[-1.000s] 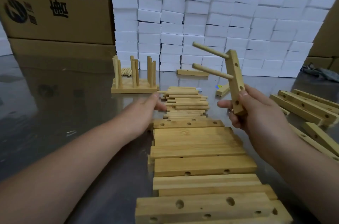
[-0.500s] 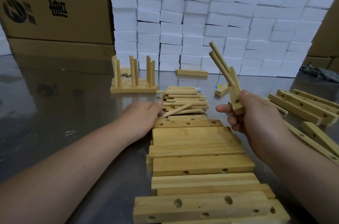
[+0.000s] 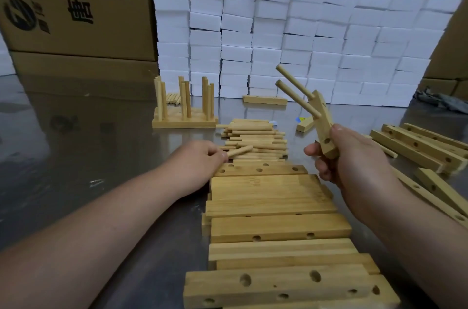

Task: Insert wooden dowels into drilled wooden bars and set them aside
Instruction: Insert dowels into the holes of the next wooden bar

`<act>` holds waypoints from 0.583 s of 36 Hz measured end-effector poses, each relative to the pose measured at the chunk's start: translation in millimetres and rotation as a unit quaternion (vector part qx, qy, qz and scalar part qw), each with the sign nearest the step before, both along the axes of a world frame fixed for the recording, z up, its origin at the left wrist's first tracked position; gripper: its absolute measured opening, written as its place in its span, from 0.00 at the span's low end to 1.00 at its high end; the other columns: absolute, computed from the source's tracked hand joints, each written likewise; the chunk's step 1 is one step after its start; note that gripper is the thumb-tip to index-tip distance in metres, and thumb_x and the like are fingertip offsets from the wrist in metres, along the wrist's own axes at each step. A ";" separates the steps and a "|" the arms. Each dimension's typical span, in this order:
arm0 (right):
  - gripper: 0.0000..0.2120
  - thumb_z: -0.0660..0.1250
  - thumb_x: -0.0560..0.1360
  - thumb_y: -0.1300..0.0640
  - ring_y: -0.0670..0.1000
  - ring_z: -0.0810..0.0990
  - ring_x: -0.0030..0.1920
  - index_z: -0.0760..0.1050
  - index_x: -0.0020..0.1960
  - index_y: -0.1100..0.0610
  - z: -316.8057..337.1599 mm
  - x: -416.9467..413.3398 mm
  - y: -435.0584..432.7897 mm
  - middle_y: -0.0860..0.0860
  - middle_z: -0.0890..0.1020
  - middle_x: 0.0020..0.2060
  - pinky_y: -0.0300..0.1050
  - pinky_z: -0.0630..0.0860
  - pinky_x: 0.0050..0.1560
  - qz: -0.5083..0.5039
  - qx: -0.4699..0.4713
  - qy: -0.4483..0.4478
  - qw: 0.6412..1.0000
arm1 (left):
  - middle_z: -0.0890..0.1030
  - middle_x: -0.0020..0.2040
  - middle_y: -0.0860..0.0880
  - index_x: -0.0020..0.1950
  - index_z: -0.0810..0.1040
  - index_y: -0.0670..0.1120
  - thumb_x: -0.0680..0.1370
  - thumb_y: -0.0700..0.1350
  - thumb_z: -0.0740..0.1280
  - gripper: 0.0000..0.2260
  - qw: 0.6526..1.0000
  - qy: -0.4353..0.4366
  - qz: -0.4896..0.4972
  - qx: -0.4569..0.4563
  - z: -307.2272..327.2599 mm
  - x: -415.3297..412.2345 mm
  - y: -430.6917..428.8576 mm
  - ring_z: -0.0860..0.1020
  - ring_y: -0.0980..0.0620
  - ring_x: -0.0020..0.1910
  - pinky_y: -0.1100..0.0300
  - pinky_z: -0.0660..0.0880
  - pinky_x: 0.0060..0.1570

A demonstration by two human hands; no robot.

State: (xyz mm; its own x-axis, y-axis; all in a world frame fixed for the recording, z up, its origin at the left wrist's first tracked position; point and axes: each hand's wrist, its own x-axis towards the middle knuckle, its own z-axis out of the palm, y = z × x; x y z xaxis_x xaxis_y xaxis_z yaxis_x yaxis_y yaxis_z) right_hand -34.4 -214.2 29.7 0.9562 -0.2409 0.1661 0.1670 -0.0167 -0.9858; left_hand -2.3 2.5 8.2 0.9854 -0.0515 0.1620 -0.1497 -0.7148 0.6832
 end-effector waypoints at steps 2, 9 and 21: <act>0.11 0.53 0.81 0.52 0.43 0.69 0.22 0.73 0.47 0.50 0.7 0.7 -0.2 0.47 0.80 0.26 0.40 0.67 0.28 -0.001 0.007 0.003 1.000 | 0.78 0.38 0.55 0.43 0.80 0.55 0.77 0.49 0.64 0.06 0.997 -0.046 0.040 -0.049 2.8 -0.1 -0.7 0.74 0.57 0.35 0.65 0.67 0.29; 0.12 0.53 0.81 0.56 0.44 0.68 0.26 0.75 0.52 0.56 3.8 0.0 -5.7 0.48 0.77 0.31 0.39 0.67 0.29 0.062 0.030 -0.034 0.997 | 0.78 0.38 0.61 0.37 0.76 0.55 0.73 0.43 0.69 0.08 0.965 -0.205 -0.014 -0.160 20.0 -27.4 -12.7 0.75 0.69 0.38 0.77 0.69 0.31; 0.16 0.52 0.79 0.67 0.47 0.75 0.31 0.78 0.45 0.58 4.5 -10.6 8.8 0.54 0.80 0.37 0.38 0.75 0.35 0.212 0.109 -0.097 0.966 | 0.76 0.44 0.66 0.56 0.73 0.59 0.74 0.42 0.69 0.16 0.940 -0.318 -0.117 -0.042 23.5 -46.6 -22.6 0.76 0.61 0.47 0.67 0.73 0.48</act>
State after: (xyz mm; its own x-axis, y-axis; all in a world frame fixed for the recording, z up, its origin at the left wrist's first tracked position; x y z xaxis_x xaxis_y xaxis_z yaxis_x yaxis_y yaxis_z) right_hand -45.0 -205.4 34.2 0.9328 0.1172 0.3409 0.2943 0.2984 -0.9079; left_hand -48.9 -20.2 31.8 0.6504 -0.2161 0.7282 -0.6942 -0.5582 0.4544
